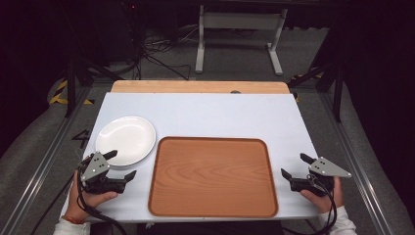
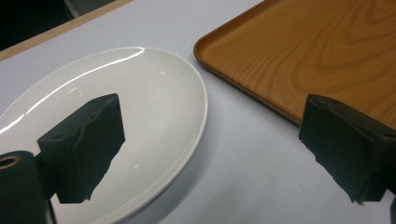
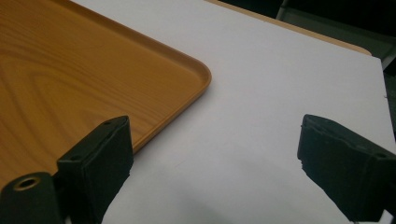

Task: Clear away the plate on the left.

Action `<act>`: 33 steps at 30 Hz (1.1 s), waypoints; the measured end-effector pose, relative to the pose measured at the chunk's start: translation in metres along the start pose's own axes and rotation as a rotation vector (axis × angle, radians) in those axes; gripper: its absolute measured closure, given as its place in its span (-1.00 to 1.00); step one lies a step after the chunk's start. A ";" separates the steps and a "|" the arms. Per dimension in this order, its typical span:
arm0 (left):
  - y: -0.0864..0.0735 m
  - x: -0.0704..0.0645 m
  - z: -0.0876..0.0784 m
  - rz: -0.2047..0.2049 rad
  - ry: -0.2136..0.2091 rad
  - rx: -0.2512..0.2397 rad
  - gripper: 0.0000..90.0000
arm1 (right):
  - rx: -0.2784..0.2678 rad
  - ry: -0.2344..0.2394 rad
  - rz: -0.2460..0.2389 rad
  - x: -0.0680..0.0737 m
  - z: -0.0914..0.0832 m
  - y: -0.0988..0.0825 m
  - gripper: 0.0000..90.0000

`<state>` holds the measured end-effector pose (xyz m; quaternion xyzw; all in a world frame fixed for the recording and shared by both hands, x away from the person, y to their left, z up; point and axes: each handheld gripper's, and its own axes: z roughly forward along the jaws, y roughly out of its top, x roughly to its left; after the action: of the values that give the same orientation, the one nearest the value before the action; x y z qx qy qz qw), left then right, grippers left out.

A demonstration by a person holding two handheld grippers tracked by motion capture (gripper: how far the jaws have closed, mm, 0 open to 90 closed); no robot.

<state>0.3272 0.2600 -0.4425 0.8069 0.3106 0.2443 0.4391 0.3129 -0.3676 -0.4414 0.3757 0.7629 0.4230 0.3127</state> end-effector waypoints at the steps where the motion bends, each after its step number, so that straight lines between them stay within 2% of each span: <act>1: 0.000 0.000 0.001 0.001 0.004 0.005 -0.84 | 0.001 0.002 -0.005 0.001 0.000 0.000 -0.76; 6: -0.001 -0.002 0.000 0.034 0.012 0.021 -0.82 | 0.007 -0.004 -0.006 0.001 0.001 -0.001 -0.76; 9: -0.003 -0.002 -0.001 0.058 0.029 0.049 -0.82 | 0.010 -0.010 -0.010 0.002 0.001 0.000 -0.76; 12: -0.004 -0.002 -0.001 0.039 0.014 0.042 -0.81 | 0.016 -0.011 -0.016 0.003 0.001 0.000 -0.76; 18: -0.003 -0.002 0.001 0.067 0.036 0.086 -0.80 | 0.016 -0.008 -0.013 0.001 0.002 0.000 -0.76; 21: -0.004 -0.001 0.002 0.092 0.060 0.115 -0.80 | 0.022 -0.004 -0.010 0.000 0.003 -0.002 -0.76; 22: -0.005 0.000 0.003 0.122 0.085 0.140 -0.79 | 0.028 -0.005 -0.010 -0.001 0.004 -0.002 -0.76; 24: -0.006 0.001 0.004 0.131 0.098 0.158 -0.79 | 0.028 -0.004 -0.010 -0.001 0.005 -0.002 -0.76; 27: -0.009 0.003 0.007 0.115 0.098 0.165 -0.79 | 0.028 -0.002 -0.013 0.000 0.005 -0.001 -0.76; 31: -0.009 0.006 0.011 0.146 0.132 0.205 -0.79 | 0.033 -0.002 -0.013 0.001 0.007 -0.001 -0.76; 33: -0.007 0.005 0.015 0.180 0.163 0.232 -0.75 | 0.033 -0.001 -0.011 0.001 0.007 -0.001 -0.76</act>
<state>0.3389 0.2586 -0.4555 0.8542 0.2976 0.3100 0.2927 0.3177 -0.3644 -0.4457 0.3768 0.7717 0.4084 0.3095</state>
